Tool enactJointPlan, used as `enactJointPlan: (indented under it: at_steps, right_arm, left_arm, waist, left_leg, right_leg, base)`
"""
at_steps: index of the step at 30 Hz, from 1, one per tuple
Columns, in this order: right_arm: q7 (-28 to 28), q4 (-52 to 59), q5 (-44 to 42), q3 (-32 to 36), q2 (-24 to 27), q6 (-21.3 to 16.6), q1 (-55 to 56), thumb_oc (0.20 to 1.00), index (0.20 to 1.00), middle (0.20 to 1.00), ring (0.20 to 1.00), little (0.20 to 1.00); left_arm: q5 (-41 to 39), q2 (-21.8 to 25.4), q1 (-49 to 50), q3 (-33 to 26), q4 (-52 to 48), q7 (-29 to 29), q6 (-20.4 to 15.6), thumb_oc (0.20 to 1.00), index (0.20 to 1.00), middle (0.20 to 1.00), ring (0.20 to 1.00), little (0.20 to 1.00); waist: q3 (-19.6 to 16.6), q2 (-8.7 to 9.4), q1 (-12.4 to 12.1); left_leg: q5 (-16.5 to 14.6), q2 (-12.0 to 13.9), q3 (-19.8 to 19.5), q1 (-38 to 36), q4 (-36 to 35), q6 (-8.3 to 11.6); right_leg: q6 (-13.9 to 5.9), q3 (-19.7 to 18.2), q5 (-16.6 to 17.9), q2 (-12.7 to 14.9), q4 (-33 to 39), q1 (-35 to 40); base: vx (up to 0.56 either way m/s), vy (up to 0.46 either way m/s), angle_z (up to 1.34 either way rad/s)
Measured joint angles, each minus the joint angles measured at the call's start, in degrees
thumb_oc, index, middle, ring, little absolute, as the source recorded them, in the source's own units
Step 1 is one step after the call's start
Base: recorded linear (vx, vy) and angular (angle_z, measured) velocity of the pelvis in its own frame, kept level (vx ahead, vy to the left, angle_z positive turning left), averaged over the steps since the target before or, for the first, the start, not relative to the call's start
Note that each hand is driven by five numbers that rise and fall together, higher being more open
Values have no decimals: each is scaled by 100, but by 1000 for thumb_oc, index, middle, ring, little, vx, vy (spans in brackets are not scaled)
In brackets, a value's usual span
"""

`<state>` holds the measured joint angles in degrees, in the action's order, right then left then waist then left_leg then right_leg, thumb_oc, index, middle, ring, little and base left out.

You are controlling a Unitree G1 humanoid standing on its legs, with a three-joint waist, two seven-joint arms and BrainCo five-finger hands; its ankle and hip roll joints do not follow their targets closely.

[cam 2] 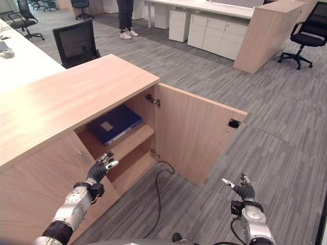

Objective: Put the empty folder in the office cabinet

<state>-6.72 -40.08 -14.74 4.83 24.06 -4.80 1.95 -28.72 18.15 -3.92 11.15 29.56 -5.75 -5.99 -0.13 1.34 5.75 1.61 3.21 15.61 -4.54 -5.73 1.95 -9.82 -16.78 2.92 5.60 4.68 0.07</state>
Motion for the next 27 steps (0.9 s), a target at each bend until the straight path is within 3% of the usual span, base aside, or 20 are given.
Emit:
enactJointPlan:
  at_steps: [4,6,8,9,15,17,25,26,27]
  right_arm:
    - [-101,16,-175,-95,-184,-12,-105,1000,1000,1000,1000,1000]
    - [-149,36,-218,-243,-234,-15,-321,1000,1000,1000,1000,1000]
    - [-151,272,-217,-295,-265,-20,-376,1000,1000,1000,1000,1000]
    - [-151,338,-216,-341,-274,-20,-437,1000,1000,1000,1000,1000]
    - [-153,415,-219,-269,-232,-89,-410,1000,1000,1000,1000,1000]
    - [-144,415,-219,-270,-208,-94,-405,1000,1000,1000,1000,1000]
    - [-13,419,-218,-278,-139,-117,-349,1000,1000,1000,1000,1000]
    - [3,417,-212,-342,-76,-119,-362,1000,1000,1000,1000,1000]
    - [42,413,-212,-492,-88,-109,-378,1000,1000,1000,1000,1000]
  left_arm:
    - [-2,11,-23,82,-105,-11,32,1000,1000,1000,1000,1000]
    - [-1,74,-11,174,-176,-4,83,1000,1000,1000,1000,1000]
    - [-1,72,80,198,-334,2,91,1000,1000,1000,1000,1000]
    - [-2,68,150,194,-365,-2,92,1000,1000,1000,1000,1000]
    - [-2,-120,222,218,-395,-33,132,1000,1000,1000,1000,1000]
    - [-2,-190,287,221,-394,-62,134,1000,1000,1000,1000,1000]
    - [0,-240,445,226,-377,-167,187,1000,1000,1000,1000,1000]
    - [12,-248,451,220,-373,-178,181,1000,1000,1000,1000,1000]
    - [53,-166,561,176,-369,-191,178,1000,1000,1000,1000,1000]
  waist:
    - [120,51,-42]
    - [259,100,-271]
    - [292,69,-330]
    - [298,51,-320]
    - [290,-191,-279]
    - [262,-289,-265]
    - [142,-636,-143]
    - [174,-755,-123]
    - [211,-799,-235]
  left_leg:
    - [25,34,134,7,3,4]
    - [21,27,531,-28,2,-8]
    - [-44,26,649,-27,1,-6]
    - [-73,30,716,-56,1,43]
    - [-37,244,651,-146,61,234]
    - [-38,321,410,-233,60,236]
    - [-133,510,290,-250,67,246]
    - [-199,691,362,-200,249,481]
    - [-346,914,489,-133,655,657]
  right_leg:
    - [18,139,11,-37,-225,-186]
    - [31,1495,-18,416,-447,-576]
    - [-114,2306,139,673,-392,-662]
    - [-179,2419,287,692,-407,-711]
    - [65,2410,616,413,36,-389]
    - [121,2412,542,312,36,-297]
    - [234,2359,455,117,33,-287]
    - [317,2377,352,-34,-208,-387]
    - [516,2379,-163,-269,-1270,-767]
  base:
    - [-96,-24,-14]
    - [-24,-57,-75]
    - [52,-75,-57]
    - [89,-78,-37]
    - [119,-135,-11]
    - [138,-160,-3]
    - [112,-174,-4]
    - [141,-278,-38]
    - [58,-212,-61]
